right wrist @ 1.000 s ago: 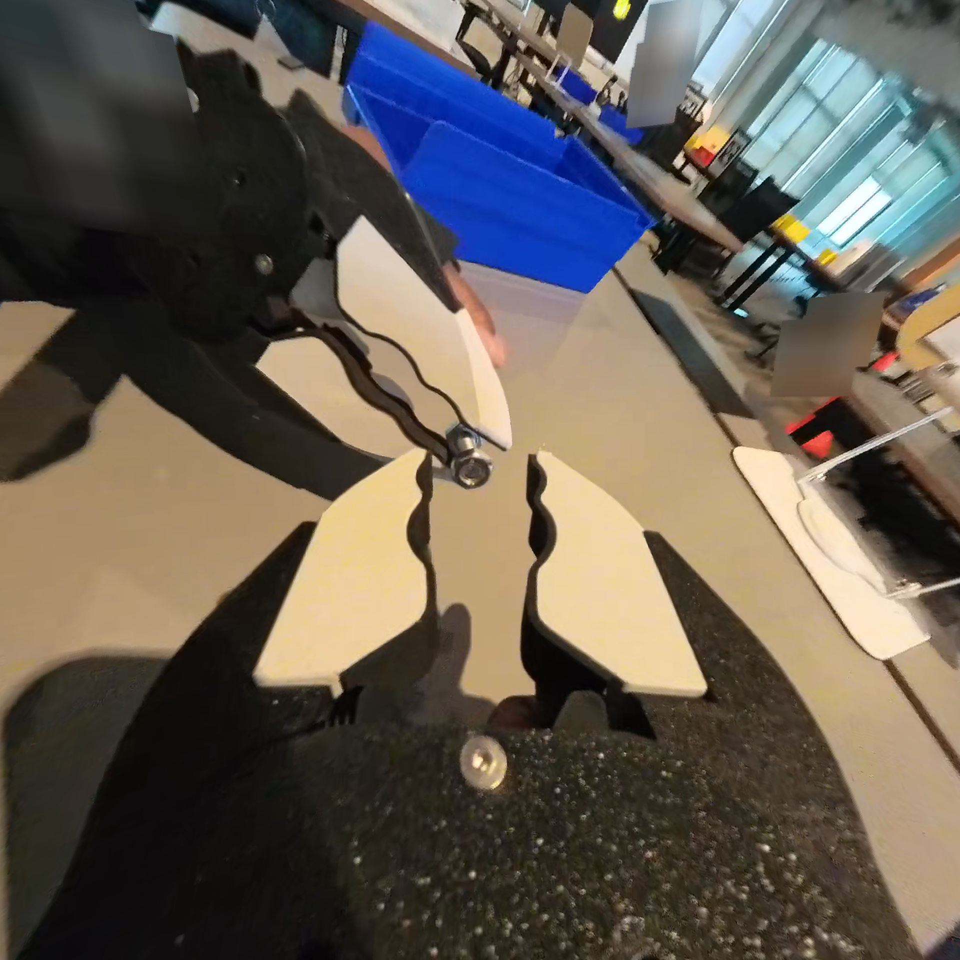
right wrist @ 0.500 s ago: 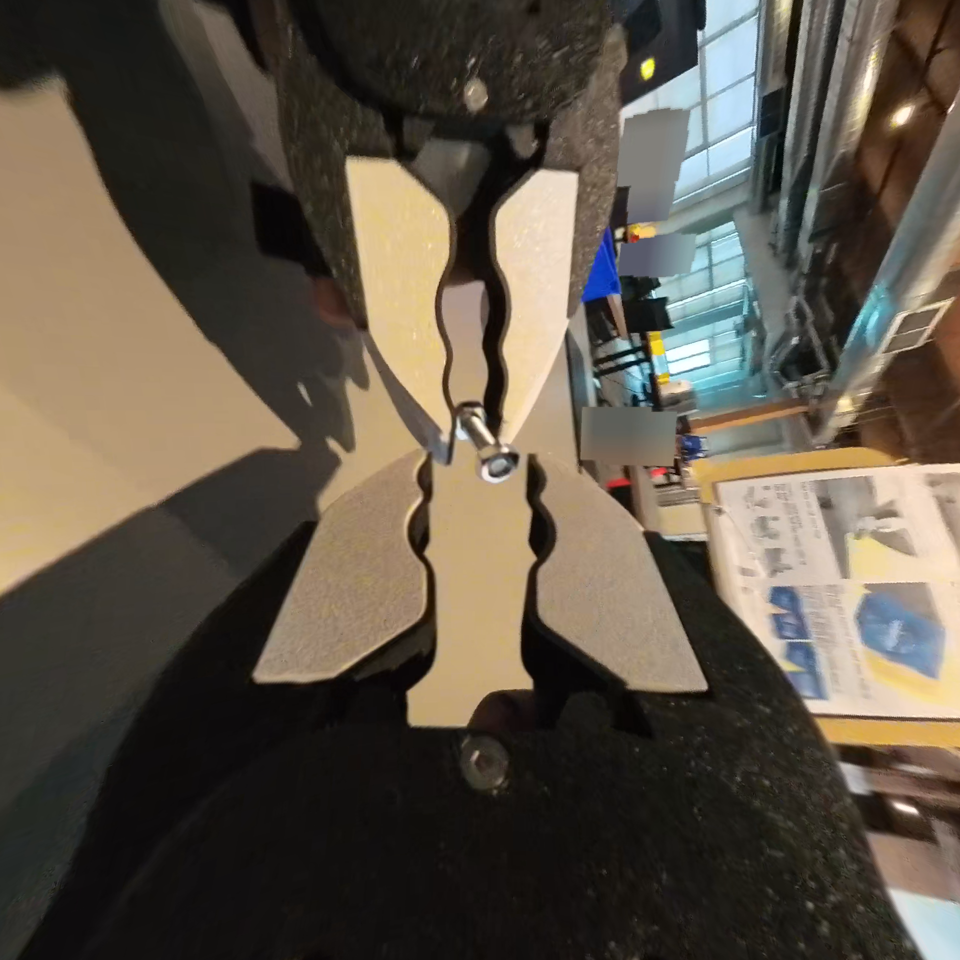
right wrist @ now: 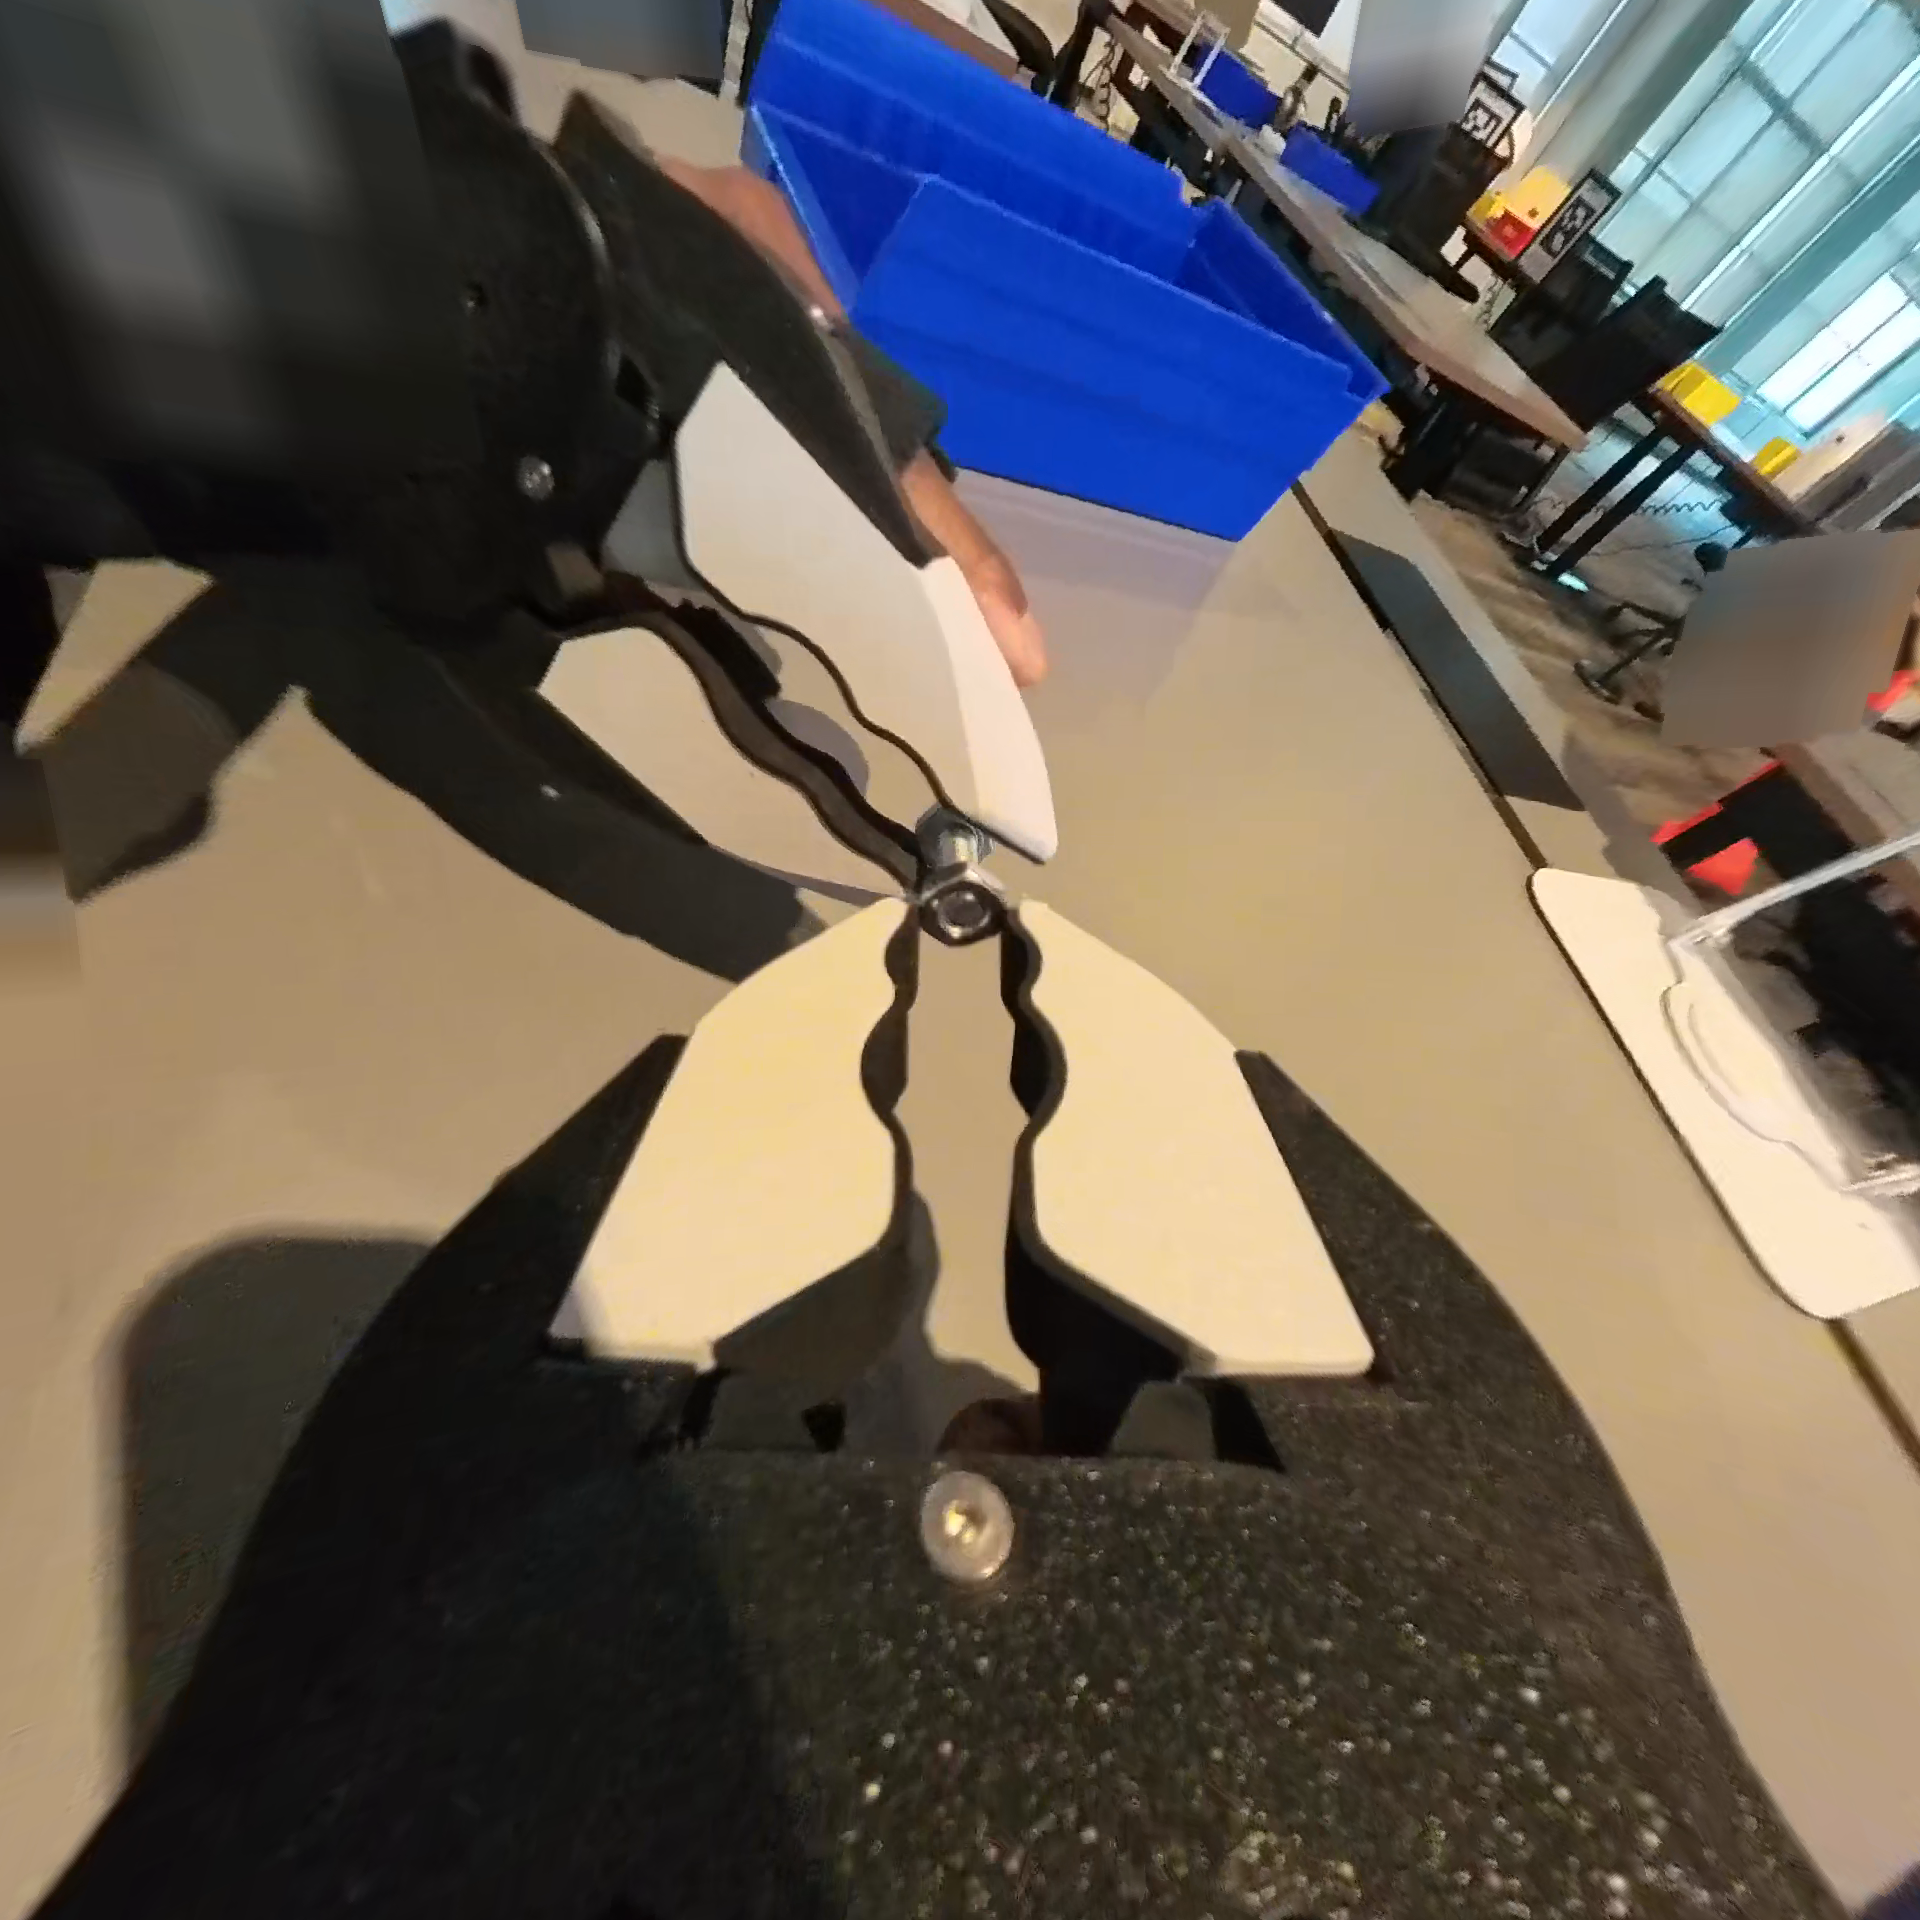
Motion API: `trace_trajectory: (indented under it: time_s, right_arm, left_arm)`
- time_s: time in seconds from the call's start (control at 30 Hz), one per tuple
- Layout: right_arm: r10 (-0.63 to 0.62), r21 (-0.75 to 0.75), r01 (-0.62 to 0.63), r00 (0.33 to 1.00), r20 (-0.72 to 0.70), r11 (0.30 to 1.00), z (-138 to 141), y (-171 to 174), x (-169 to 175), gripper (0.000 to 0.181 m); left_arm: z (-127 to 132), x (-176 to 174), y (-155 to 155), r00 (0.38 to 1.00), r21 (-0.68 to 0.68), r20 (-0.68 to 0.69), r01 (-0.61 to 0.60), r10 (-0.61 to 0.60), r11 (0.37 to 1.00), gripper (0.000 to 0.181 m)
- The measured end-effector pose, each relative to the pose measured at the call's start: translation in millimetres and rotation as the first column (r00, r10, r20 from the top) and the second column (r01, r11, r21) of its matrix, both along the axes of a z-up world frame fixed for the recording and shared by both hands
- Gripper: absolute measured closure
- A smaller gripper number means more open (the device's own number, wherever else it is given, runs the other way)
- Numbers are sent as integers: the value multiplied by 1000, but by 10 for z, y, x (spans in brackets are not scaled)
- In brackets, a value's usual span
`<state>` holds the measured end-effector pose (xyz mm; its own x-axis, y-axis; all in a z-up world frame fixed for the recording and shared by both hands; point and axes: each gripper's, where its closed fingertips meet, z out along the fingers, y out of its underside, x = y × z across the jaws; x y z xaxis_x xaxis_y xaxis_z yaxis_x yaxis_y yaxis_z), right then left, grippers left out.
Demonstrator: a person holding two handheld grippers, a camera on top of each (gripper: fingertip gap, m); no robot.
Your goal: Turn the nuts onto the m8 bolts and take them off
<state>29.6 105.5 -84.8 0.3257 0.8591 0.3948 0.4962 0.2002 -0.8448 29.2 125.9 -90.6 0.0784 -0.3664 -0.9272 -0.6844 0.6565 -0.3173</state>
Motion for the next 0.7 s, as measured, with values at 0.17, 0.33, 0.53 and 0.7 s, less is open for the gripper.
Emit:
trace_trajectory:
  time_s: [0.17, 0.33, 0.53, 0.7]
  right_arm:
    - [7, 312, -79, 974, 227, 947, -113, 14, 33, 167]
    - [-47, 478, -125, 942, 332, 869, -149, 47, 6, 152]
    - [-14, 181, -2, 996, 84, 983, -56, 46, -6, 149]
    - [-20, -6, 20, 1000, -14, 1000, -39, 49, 14, 150]
  left_arm:
    - [-152, 10, -63, 999, -192, -6, 33, -35, 981, 165]
    - [-169, -6, -63, 999, -321, 43, 32, -19, 946, 165]
    - [-138, -57, 71, 999, -141, -15, -47, 45, 989, 165]
    - [-72, -21, 29, 1000, -53, -14, -19, 18, 998, 165]
